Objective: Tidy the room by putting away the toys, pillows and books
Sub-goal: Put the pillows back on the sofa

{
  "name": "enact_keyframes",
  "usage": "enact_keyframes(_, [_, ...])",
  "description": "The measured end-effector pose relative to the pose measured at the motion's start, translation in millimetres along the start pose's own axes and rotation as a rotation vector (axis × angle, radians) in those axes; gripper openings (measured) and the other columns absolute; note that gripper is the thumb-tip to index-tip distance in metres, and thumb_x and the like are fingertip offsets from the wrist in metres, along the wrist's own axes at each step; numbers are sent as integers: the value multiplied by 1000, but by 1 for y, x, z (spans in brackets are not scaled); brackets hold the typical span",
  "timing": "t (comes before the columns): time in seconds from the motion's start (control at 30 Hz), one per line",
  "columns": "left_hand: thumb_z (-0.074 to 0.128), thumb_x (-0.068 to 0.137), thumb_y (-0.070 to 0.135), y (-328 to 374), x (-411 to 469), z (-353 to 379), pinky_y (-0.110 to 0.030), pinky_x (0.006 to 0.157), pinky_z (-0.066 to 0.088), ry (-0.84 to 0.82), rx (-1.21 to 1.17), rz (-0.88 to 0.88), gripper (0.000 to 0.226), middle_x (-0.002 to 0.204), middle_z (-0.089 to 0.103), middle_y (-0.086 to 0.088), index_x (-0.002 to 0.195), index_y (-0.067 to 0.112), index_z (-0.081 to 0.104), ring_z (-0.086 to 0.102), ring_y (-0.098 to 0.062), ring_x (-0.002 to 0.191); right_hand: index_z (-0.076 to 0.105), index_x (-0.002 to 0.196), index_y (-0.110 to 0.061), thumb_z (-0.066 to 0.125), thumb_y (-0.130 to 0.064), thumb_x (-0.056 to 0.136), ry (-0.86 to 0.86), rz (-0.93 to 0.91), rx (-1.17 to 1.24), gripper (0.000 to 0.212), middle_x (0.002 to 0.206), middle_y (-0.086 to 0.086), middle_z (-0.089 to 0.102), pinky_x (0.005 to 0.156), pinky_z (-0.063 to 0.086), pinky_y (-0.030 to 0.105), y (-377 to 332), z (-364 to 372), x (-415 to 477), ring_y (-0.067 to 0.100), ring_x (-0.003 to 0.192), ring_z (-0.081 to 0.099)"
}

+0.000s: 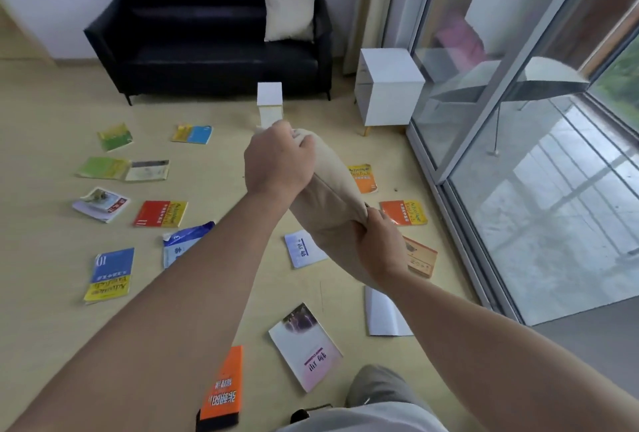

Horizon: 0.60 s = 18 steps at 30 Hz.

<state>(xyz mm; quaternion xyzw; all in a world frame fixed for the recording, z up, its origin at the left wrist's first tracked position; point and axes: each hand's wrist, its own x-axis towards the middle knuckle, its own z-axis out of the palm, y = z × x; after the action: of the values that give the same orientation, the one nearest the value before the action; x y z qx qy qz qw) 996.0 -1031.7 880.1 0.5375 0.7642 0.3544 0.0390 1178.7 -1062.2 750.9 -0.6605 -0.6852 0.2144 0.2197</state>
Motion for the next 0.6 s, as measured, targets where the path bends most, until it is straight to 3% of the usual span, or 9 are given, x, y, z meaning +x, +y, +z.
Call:
enact_keyframes(0.13, [55,96,51,-38,28,-4,-33,66,39,-2,-38,-81,34,86,60,2,102,17,53,54,-26,78,57,96,-11,36,-24,85,2,21,60,27,106,8,63,85,49,47,-35,9,35,35,95,57])
enact_keyframes(0.2, [56,97,46,-59,40,4,-34,66,40,-35,-16,-120,29,86,59,5,105,19,49,55,-26,77,55,96,-17,37,-24,93,15,26,29,20,107,5,63,87,45,43,-51,19,61,30,92,54])
enact_keyframes(0.3, [57,98,40,-87,57,26,-33,70,38,-141,15,-167,25,101,63,4,112,21,48,55,-25,84,49,92,-27,36,-24,104,40,-36,-67,18,107,-4,62,88,34,39,-71,39,100,23,92,52])
enact_keyframes(0.4, [63,96,31,-111,85,56,-34,78,45,-215,42,-149,36,122,61,0,126,19,50,61,-26,105,53,97,-31,35,-24,105,12,-57,-96,20,108,-6,64,88,31,36,-83,63,149,21,101,57])
enact_keyframes(0.5, [70,89,20,-132,120,85,-42,97,50,-231,151,-29,49,152,39,-11,131,16,45,49,-34,128,58,101,-29,42,-19,99,-34,-112,-140,19,109,-7,65,89,32,36,-90,86,200,20,105,57])
enact_keyframes(0.6, [73,84,14,-155,178,114,-44,115,35,-223,341,89,66,167,5,-17,140,18,40,21,-40,149,62,108,-26,42,-21,99,-86,-229,-199,23,111,-7,65,92,32,38,-103,113,272,20,109,57])
